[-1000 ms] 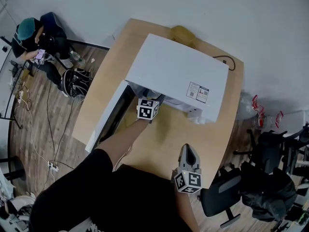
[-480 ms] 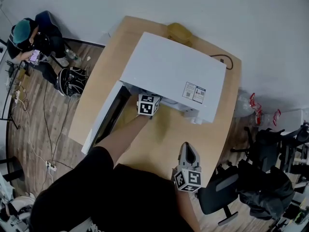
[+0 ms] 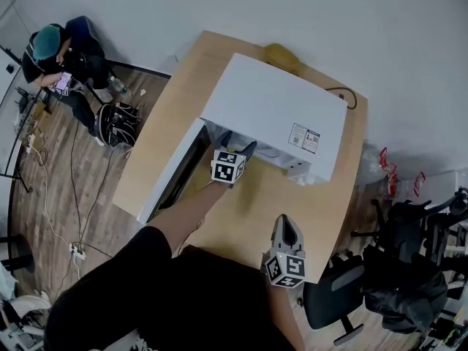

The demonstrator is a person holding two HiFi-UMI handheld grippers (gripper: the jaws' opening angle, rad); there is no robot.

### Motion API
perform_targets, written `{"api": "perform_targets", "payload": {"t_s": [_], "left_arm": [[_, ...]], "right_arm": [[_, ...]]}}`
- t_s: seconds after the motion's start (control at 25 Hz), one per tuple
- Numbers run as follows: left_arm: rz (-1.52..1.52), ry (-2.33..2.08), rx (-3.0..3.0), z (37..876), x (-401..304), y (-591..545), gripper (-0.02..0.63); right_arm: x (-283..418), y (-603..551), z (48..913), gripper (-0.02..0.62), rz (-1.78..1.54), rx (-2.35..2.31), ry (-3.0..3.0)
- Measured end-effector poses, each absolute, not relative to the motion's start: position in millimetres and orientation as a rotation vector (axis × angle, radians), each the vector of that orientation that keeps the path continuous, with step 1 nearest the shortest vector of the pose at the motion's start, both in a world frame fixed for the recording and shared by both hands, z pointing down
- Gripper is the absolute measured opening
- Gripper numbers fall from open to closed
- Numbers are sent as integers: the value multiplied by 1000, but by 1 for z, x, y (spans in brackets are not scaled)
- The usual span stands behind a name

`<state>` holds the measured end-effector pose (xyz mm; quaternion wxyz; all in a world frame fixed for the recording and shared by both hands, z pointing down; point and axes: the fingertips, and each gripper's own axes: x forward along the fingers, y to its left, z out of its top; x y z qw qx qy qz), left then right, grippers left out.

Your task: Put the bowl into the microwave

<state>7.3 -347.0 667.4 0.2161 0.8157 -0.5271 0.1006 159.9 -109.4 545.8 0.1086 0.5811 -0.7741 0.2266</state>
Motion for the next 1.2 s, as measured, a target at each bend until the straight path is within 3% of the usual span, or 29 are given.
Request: {"api": "perform_targets", "payload": {"t_s": [0.44, 1.12, 1.16, 1.2], "left_arm": [[135, -1437, 2279, 609, -26, -266, 360], [1, -1372, 2388, 474, -48, -53, 357], [-11, -1341, 2405, 468, -44, -42, 352], [-18, -1315, 2426, 463, -40, -31, 307]], "right_arm": [[133, -71, 520, 60, 609, 1767, -2328], [97, 7, 464, 60, 392, 1875, -2334], [95, 11, 458, 60, 383, 1879, -2344], [94, 15, 453, 60, 368, 1879, -2352]]}}
